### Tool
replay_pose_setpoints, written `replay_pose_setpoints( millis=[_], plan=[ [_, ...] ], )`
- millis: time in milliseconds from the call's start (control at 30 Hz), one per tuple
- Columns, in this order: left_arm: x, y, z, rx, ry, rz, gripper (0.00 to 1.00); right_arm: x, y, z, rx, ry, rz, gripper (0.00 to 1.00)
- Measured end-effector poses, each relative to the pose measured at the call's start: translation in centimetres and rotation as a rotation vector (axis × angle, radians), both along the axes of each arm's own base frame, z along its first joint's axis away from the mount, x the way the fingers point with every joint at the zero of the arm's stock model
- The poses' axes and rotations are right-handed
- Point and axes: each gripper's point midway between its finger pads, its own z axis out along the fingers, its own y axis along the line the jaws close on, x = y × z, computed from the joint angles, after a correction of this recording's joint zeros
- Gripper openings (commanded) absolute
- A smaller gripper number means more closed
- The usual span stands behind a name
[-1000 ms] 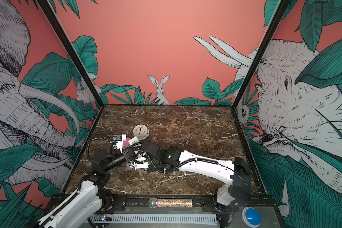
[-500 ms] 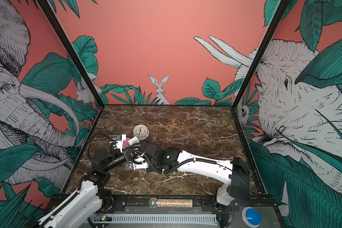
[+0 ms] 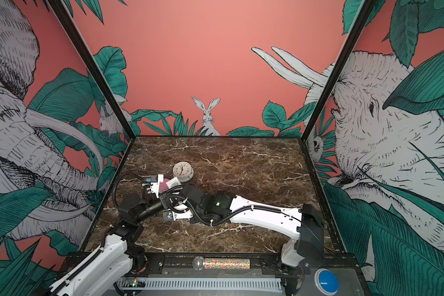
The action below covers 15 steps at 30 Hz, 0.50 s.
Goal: Load the batteries into the remote control
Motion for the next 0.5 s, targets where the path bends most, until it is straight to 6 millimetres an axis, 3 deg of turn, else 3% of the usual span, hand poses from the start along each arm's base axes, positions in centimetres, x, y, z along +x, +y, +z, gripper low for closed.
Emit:
replay_pose_setpoints(
  millis=[500],
  plan=[
    [0.2,0.2,-0.5,0.009,0.020,0.017,0.00,0.2,0.4,-1.3,-0.027,0.000,-0.006,0.16]
  ],
)
